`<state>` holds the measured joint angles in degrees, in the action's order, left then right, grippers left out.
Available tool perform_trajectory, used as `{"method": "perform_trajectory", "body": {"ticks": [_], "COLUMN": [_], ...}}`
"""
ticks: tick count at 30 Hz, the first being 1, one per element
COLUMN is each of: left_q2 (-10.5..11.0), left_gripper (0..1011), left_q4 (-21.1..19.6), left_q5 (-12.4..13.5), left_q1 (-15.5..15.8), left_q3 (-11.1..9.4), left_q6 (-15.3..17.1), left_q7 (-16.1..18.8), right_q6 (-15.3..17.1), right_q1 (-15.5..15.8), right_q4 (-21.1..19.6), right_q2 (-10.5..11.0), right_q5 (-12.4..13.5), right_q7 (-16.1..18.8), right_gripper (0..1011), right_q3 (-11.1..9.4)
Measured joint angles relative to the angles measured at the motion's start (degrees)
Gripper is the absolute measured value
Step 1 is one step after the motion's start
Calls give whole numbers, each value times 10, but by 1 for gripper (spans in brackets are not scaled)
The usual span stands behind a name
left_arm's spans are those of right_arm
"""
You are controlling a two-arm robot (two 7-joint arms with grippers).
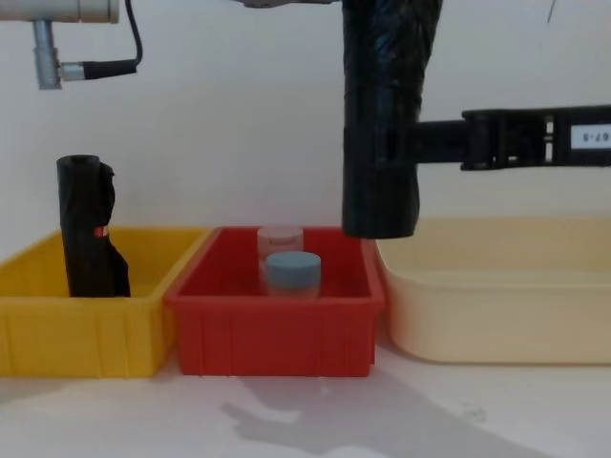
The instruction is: Pick up the garbage bag with the one hand and transfer it to the other hand.
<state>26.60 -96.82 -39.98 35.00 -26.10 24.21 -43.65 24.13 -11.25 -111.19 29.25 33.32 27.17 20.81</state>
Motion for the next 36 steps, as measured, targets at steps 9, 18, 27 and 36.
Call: {"method": "perform_trajectory", "body": {"ticks": [9, 18, 27, 36], "left_q2": [1, 4, 5, 6], "left_gripper": [546, 546, 546, 546], "left_q4": [11, 21, 21, 21], "left_q5": [-6, -10, -14, -17], "left_q1": [8, 15, 16, 16], "left_q3": [-10, -20, -22, -24], "left_q6": [-1, -1, -2, -3], "left_q7": [-13, -25, -20, -17], "right_q6": [-2, -3, 0, 3], "right_q1": [-1, -9, -17, -23], "right_q4": [7, 14, 21, 26], "right_q2": [-3, -9, -13, -15], "right_q5": [-1, 3, 10, 14], "right_q7": [-12, -19, -23, -24], "right_gripper": [1000, 1000, 1000, 931], "right_q3": [7, 12, 19, 23]}}
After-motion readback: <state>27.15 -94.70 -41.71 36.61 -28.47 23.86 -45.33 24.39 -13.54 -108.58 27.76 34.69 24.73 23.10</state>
